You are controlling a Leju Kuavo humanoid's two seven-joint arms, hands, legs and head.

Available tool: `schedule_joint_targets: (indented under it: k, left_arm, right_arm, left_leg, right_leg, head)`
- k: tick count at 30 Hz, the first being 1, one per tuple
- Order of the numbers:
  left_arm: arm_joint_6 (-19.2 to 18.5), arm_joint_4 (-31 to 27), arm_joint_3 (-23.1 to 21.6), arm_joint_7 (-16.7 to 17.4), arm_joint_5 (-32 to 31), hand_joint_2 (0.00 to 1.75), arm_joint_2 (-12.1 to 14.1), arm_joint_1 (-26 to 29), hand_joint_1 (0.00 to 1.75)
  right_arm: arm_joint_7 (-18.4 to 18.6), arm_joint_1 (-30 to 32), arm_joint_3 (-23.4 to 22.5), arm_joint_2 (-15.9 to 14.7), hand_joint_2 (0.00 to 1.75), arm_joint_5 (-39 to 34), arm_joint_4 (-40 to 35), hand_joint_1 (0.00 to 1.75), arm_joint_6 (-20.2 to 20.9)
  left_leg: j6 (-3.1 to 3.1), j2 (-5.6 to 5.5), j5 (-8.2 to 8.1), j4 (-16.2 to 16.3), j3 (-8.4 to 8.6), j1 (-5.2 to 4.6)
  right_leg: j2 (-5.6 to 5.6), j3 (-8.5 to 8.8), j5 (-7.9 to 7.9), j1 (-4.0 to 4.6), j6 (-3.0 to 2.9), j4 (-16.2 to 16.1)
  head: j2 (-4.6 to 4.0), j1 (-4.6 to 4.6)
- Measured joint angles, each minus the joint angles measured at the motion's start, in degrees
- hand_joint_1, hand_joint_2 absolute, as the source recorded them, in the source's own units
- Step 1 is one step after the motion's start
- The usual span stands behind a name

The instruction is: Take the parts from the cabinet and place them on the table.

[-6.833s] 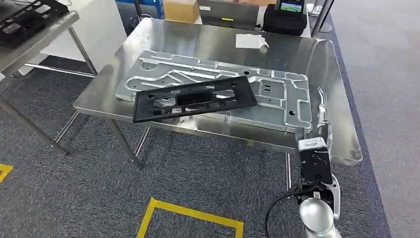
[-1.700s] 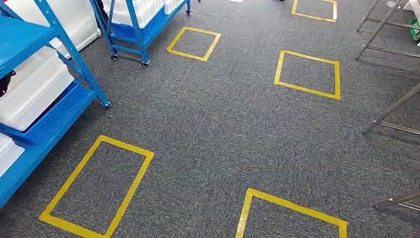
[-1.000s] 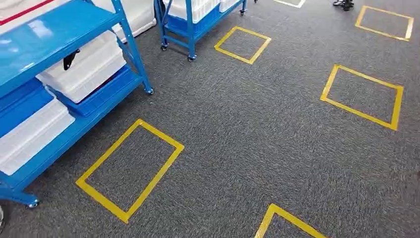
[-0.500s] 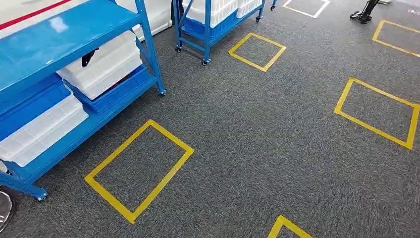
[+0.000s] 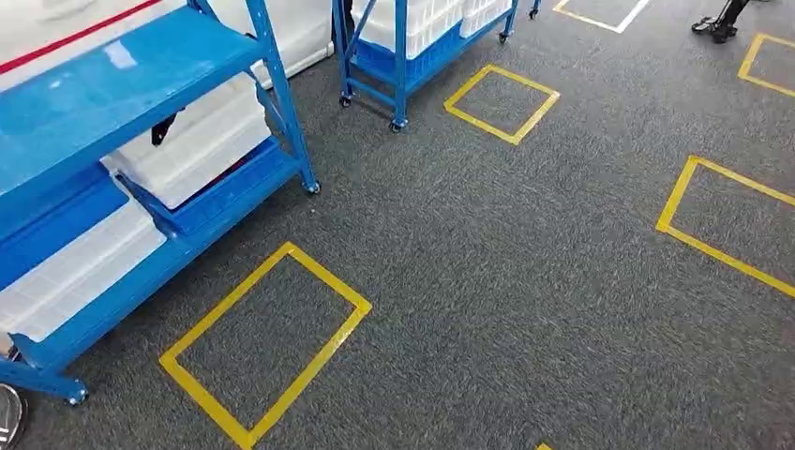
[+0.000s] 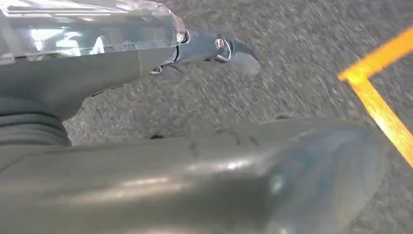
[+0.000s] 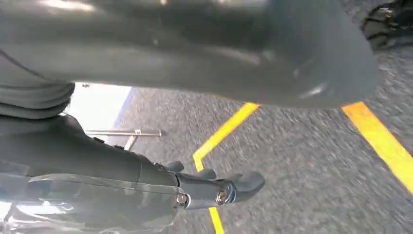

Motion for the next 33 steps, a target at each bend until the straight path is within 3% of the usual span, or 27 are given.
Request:
schedule_joint_targets:
  k: [2, 3, 4, 5, 6, 7, 8, 9, 11, 12, 13, 14, 16, 17, 18, 20, 21, 22, 23, 26, 27, 28, 29, 31, 32, 33]
  left_arm:
    - [0.5, 0.1, 0.0, 0.0, -0.1, 0.0, 0.0, 0.2, 0.0]
    - [0.7, 0.2, 0.0, 0.0, -0.2, 0.0, 0.0, 0.2, 0.0]
    - [0.9, 0.2, 0.0, -0.1, -0.3, 0.0, 0.0, 0.2, 0.0]
    - [0.9, 0.2, 0.0, -0.1, -0.5, 0.0, 0.0, 0.2, 0.0]
    - [0.9, 0.2, 0.0, -0.1, -0.5, 0.0, -0.1, 0.3, 0.0]
    - [0.9, 0.4, 0.0, -0.1, -0.5, 0.0, -0.1, 0.4, 0.0]
    - [0.9, 0.4, 0.0, -0.2, -0.6, 0.0, -0.1, 0.2, 0.0]
    - [0.9, 0.4, 0.0, -0.3, -0.6, 0.0, -0.2, 0.2, 0.0]
    - [1.0, 0.4, 0.0, -0.3, -0.6, 0.0, -0.2, 0.2, 0.0]
    - [0.9, 0.4, 0.0, -0.3, -0.6, 0.0, -0.5, 0.2, 0.0]
    - [0.9, 0.4, 0.0, -0.4, -0.6, 0.0, -0.5, 0.0, 0.0]
    - [0.9, 0.4, 0.0, -0.4, -0.7, 0.0, -0.5, 0.0, 0.0]
    - [0.9, 0.4, 0.0, -0.4, -0.7, 0.0, -0.6, -0.2, 0.0]
    - [0.9, 0.4, 0.0, -0.4, -0.7, 0.0, -0.6, -0.2, 0.0]
    - [0.9, 0.4, 0.0, -0.4, -0.7, 0.0, -0.6, -0.2, 0.0]
    - [0.9, 0.4, 0.0, -0.4, -0.7, 0.0, -0.8, -0.1, 0.0]
    - [0.9, 0.4, 0.0, -0.4, -0.7, 0.0, -0.9, 0.0, 0.0]
    - [0.9, 0.4, 0.0, -0.4, -0.7, 0.0, -0.9, 0.1, 0.0]
    - [0.9, 0.4, 0.0, -0.4, -0.7, 0.0, -0.9, -0.2, 0.0]
    - [0.9, 0.4, 0.0, -0.4, -0.7, 0.0, -0.9, 0.1, 0.0]
    - [0.9, 0.4, 0.0, -0.4, -0.7, 0.0, -0.9, 0.2, 0.0]
    - [0.9, 0.4, 0.0, -0.3, -0.8, 0.0, -0.9, 0.1, 0.0]
    - [0.8, 0.4, 0.0, 0.0, -0.8, 0.0, -0.9, 0.1, 0.0]
    - [0.7, 0.4, 0.0, 0.0, -0.8, 0.0, -1.0, -0.1, 0.0]
    - [0.7, 0.4, 0.0, 0.0, -0.8, 0.0, -1.0, -0.1, 0.0]
    - [0.8, 0.4, 0.0, 0.0, -0.8, 0.0, -1.0, 0.0, 0.0]
  right_arm:
    - [0.3, -0.1, 0.0, 0.0, 0.0, 1.4, 0.0, 0.0, -0.1]
    - [0.6, -0.1, 0.1, 0.0, 0.0, 2.0, 0.0, 0.0, -0.1]
    - [0.7, -0.1, 0.2, 0.0, 0.0, 2.2, 0.0, 0.0, -0.1]
    - [0.7, -0.2, 0.2, 0.0, 0.0, 2.3, 0.0, 0.0, -0.1]
    - [0.7, 0.0, 0.2, 0.0, 0.0, 2.4, 0.0, 0.0, -0.1]
    - [0.8, 0.0, 0.2, 0.1, 0.0, 2.5, 0.2, 0.0, -0.1]
    - [0.8, 0.1, 0.2, 0.2, 0.0, 2.5, 0.2, 0.0, -0.1]
    - [0.8, 0.0, 0.2, 0.2, 0.0, 2.5, 0.2, 0.0, -0.1]
    - [0.9, -0.4, 0.2, 0.2, 0.0, 2.8, 0.2, 0.0, -0.1]
    - [1.0, -0.6, 0.2, 0.2, 0.0, 2.8, 0.2, 0.0, 0.0]
    - [1.1, -0.6, 0.2, 0.2, 0.0, 2.8, 0.2, 0.0, 0.1]
    - [1.2, -0.7, 0.2, 0.2, 0.0, 2.8, 0.2, 0.0, 0.2]
    - [1.2, -0.7, 0.2, 0.3, 0.0, 2.8, 0.2, 0.0, 0.2]
    - [1.3, -0.7, 0.2, 0.3, 0.0, 2.8, 0.2, 0.0, 0.2]
    - [1.4, -0.6, 0.2, 0.3, 0.0, 2.8, 0.2, 0.0, 0.2]
    - [1.4, -0.5, 0.2, 0.3, 0.0, 2.8, 0.2, 0.0, 0.2]
    - [1.4, -0.5, 0.2, 0.3, 0.0, 2.8, 0.2, 0.0, 0.2]
    - [1.4, -0.2, 0.2, 0.3, 0.0, 2.8, 0.3, 0.0, 0.2]
    - [1.4, -0.3, 0.2, 0.3, 0.0, 2.8, 0.3, 0.0, 0.3]
    - [1.4, -0.8, 0.2, 0.3, 0.0, 2.8, 0.3, 0.0, 0.2]
    - [1.4, -0.8, 0.2, 0.4, 0.0, 2.9, 0.3, 0.0, 0.3]
    - [1.4, -0.7, 0.2, 0.4, 0.0, 3.0, 0.3, 0.0, 0.2]
    - [1.4, -0.6, 0.2, 0.5, 0.0, 3.2, 0.3, 0.0, 0.3]
    - [1.4, -0.3, 0.4, 0.4, 0.0, 3.8, 0.3, 0.0, 0.3]
    - [1.4, -0.3, 0.5, 0.4, 0.0, 4.0, 0.3, 0.0, 0.3]
    - [1.4, -0.4, 0.6, 0.4, 0.0, 4.2, 0.3, 0.0, 0.4]
  left_leg:
    - [-0.09, 0.05, -7.8, 0.7, -3.19, 0.0]
    - [-0.06, 0.13, -9.39, -0.7, -4.09, 0.04]
    - [0.03, 0.25, -8.53, -3.1, -4.41, 0.04]
    - [0.25, 0.62, -4.73, -6.6, -4.33, 0.0]
    - [0.56, 1.67, 0.7, -10.1, -4.23, -0.1]
    - [1.2, 3.8, 7.39, -12.9, -5.01, -0.49]
    - [1.18, 4.06, 7.89, -13.0, -4.82, -0.57]
    - [1.42, 3.72, 9.7, -12.9, -4.32, -0.62]
    - [1.89, 2.34, 9.64, -13.4, -4.12, -0.61]
    - [2.12, 1.91, 9.81, -14.0, -3.64, -0.19]
    - [2.34, 1.31, 9.79, -14.4, -3.35, -0.14]
    - [2.56, 0.94, 9.7, -14.5, -3.27, -0.12]
    - [2.9, -0.29, 9.4, -14.5, -3.19, -0.14]
    - [2.81, -1.15, 9.24, -14.5, -3.01, -0.13]
    - [2.78, -1.82, 9.07, -14.5, -2.74, -0.07]
    - [2.36, -3.33, 8.65, -14.5, -1.91, 0.11]
    - [2.09, -4.01, 8.47, -14.5, -1.57, 0.2]
    - [1.86, -4.43, 8.39, -14.5, -1.73, 0.28]
    - [1.49, -5.19, 8.28, -14.0, -2.1, 0.0]
    - [0.16, -6.92, 8.91, -14.9, -2.32, 0.35]
    - [-0.1, -7.3, 8.83, -14.7, -2.46, 0.31]
    - [-0.28, -3.79, 7.61, -13.2, -2.95, 0.1]
    - [-0.42, -1.81, 5.49, -10.1, -4.43, 0.21]
    - [-0.68, -0.3, 1.03, -1.1, -8.53, 0.45]
    - [-0.8, -0.08, -0.06, 2.4, -10.04, 0.54]
    - [-0.86, 0.07, 0.18, 3.1, -10.21, 0.56]
  right_leg:
    - [-0.06, 2.18, -1.68, 0.0, -0.07, 0.0]
    - [-0.19, 3.37, -2.57, 0.02, 0.0, 0.0]
    - [-0.54, 4.51, -3.45, 0.06, 0.07, 0.0]
    - [-1.01, 5.73, -4.37, 0.13, 0.18, 0.0]
    - [-1.53, 6.48, -5.16, 0.22, 0.3, 0.0]
    - [-2.0, 7.24, -6.02, 0.41, 0.46, 0.5]
    - [-1.98, 7.3, -6.68, 0.62, 0.95, 0.6]
    - [-2.48, 7.55, -7.44, 0.67, 1.43, 0.6]
    - [-3.7, 8.51, -8.06, 0.74, 2.14, 0.2]
    - [-2.95, 8.68, -8.74, 0.4, 2.48, 0.4]
    - [-1.03, 7.78, -9.93, 0.22, 2.76, 2.5]
    - [-0.23, 5.63, -11.9, 0.14, 3.0, 6.3]
    - [0.13, 0.08, -15.29, -0.23, 3.49, 15.6]
    - [0.15, -2.2, -15.24, -0.37, 3.64, 18.5]
    - [0.17, -2.86, -13.68, -0.51, 3.75, 18.3]
    - [0.57, -0.95, -7.33, -0.78, 3.81, 11.1]
    - [1.87, 0.75, -3.96, -1.0, 3.8, 5.8]
    - [4.96, 1.67, -3.3, -1.27, 3.62, 2.9]
    - [5.55, 1.63, -3.39, -1.14, 3.36, 1.7]
    - [3.85, 1.69, -3.21, -0.69, 2.25, 1.8]
    - [3.1, 1.89, -2.84, -1.43, 1.68, 1.1]
    - [2.29, 2.19, -2.7, -1.17, 1.3, 0.8]
    - [1.54, 2.21, -2.72, -1.04, 0.62, 0.7]
    - [-0.16, 2.14, -2.89, -0.6, 0.37, 0.8]
    - [-0.99, 2.12, -2.93, -0.49, 0.32, 0.8]
    - [-1.6, 2.15, -2.96, -0.45, 0.3, 0.8]
  head:
    - [0.0, 0.0]
    - [0.0, 0.0]
    - [0.0, -0.02]
    - [0.0, 0.0]
    - [0.0, 0.0]
    - [0.0, 0.02]
    - [-0.02, 0.02]
    - [0.0, -0.07]
    - [0.0, 0.0]
    - [0.0, -0.02]
    - [0.0, 0.0]
    - [0.0, 0.02]
    - [0.0, 0.0]
    - [0.0, 0.0]
    - [0.0, 0.0]
    - [0.0, 0.0]
    - [0.0, 0.02]
    - [0.0, 0.02]
    - [0.0, 0.0]
    - [0.0, 0.0]
    - [0.0, 0.0]
    - [0.0, -0.06]
    - [0.0, -0.18]
    - [0.0, -0.2]
    - [0.0, -0.2]
    - [0.0, -0.2]
